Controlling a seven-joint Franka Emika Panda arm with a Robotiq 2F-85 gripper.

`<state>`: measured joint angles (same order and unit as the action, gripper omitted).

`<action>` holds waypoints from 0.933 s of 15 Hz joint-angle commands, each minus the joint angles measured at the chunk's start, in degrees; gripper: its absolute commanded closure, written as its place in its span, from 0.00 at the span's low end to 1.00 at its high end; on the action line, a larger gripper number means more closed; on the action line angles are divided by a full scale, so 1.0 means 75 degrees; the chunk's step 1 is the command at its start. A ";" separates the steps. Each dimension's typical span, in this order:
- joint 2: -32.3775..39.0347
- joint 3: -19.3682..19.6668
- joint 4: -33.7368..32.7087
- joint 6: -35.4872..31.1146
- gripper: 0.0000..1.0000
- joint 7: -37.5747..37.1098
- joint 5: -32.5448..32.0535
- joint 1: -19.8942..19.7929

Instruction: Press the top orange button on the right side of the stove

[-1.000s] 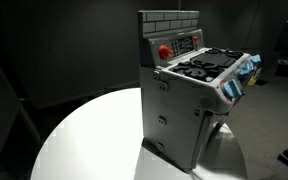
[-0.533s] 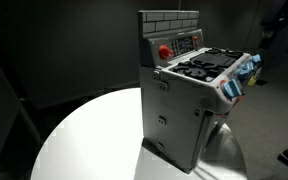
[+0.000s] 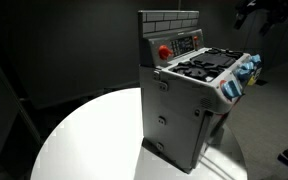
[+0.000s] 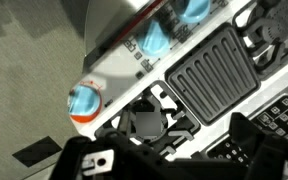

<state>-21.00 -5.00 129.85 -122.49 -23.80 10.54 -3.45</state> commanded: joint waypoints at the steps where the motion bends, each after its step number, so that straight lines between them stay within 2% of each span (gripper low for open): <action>1: 0.0930 -0.0094 -0.0859 -0.0228 0.00 -0.0629 -0.0589 -0.0111; 7: 0.2123 -0.0009 -0.1903 -0.0262 0.00 -0.1356 -0.1350 0.0057; 14: 0.3014 0.0163 -0.2846 -0.0096 0.00 -0.2003 -0.1909 0.0282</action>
<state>-1.33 -4.86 112.91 -125.26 -36.13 -1.90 -2.65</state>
